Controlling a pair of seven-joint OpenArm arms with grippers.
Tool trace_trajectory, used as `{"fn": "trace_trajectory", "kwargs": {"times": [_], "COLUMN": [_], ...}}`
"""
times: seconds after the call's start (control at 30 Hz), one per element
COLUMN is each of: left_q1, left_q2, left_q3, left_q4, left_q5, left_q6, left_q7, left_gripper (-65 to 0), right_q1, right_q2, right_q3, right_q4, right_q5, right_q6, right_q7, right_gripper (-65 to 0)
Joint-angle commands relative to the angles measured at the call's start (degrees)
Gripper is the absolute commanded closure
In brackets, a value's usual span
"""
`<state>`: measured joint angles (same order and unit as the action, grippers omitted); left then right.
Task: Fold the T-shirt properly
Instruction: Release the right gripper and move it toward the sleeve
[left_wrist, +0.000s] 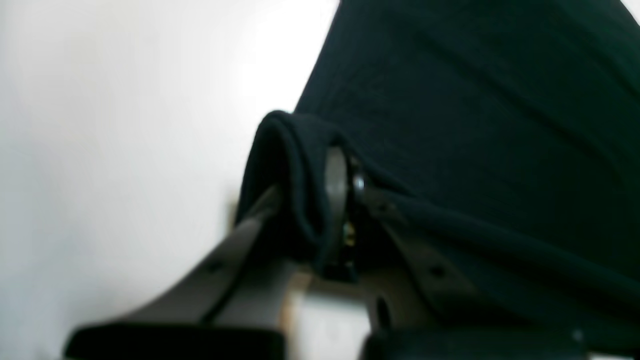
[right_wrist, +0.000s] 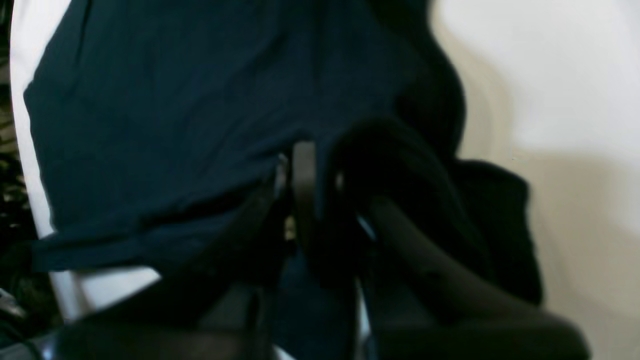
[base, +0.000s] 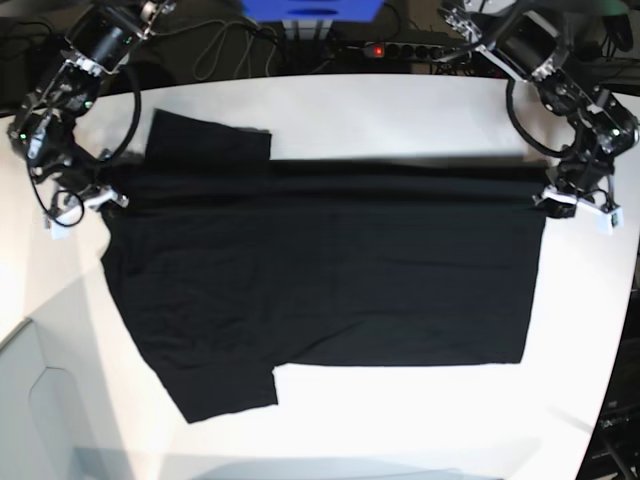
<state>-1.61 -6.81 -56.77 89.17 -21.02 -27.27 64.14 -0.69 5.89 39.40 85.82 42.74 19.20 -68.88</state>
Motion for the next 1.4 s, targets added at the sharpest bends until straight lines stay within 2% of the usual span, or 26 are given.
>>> {"fn": "trace_trajectory", "kwargs": {"times": [0.0,0.27,0.5,0.73,0.83,0.93,1.03,1.1,1.37], "left_q1": [-0.5,-0.3,-0.3,-0.7,-0.7,-0.6,-0.7,-0.7,-0.8], "left_q2": [-1.3,-3.3,-4.0,-4.0,-4.1,-4.1,-4.0,-4.0,-4.0], "left_q3": [-0.1,-0.1,0.0,0.1,2.5,3.7,3.6,3.6,3.6], "left_q4": [0.6,-7.3,-9.0,-9.0,-9.0,-9.0,-8.9,-8.8,-8.6], "left_q5": [-0.4,-0.4,-0.4,-0.4,-0.4,-0.4,-0.4,-0.5,-0.9], "left_q6": [0.0,0.0,0.0,0.0,0.0,0.0,0.0,0.0,0.0], "left_q7": [-2.1,-3.6,-7.3,-7.6,-7.6,-7.6,-7.6,-7.6,-7.6], "left_gripper": [0.0,0.0,0.0,-0.3,-0.5,-6.7,-14.7,-16.5,-16.6], "right_q1": [0.6,0.2,0.4,0.5,0.5,0.5,0.0,0.0,0.0], "right_q2": [1.7,2.9,2.9,2.9,2.9,2.9,2.9,2.9,2.9], "right_q3": [-0.6,-2.9,-2.9,-2.9,-2.9,-2.8,-2.5,-2.4,-2.3], "right_q4": [-0.3,-5.7,-6.1,-6.1,-6.1,-6.1,-5.8,-5.7,-5.7], "right_q5": [0.8,0.9,0.9,0.9,0.9,1.2,1.2,1.2,1.3], "right_q6": [-0.9,-0.9,-0.9,-0.9,-0.9,-0.9,-0.9,-0.9,-0.9], "right_q7": [2.2,6.8,6.8,6.8,6.4,6.3,6.3,6.3,5.3], "right_gripper": [0.0,0.0,0.0,0.0,-0.3,-9.5,-14.9,-15.5,-15.6]}}
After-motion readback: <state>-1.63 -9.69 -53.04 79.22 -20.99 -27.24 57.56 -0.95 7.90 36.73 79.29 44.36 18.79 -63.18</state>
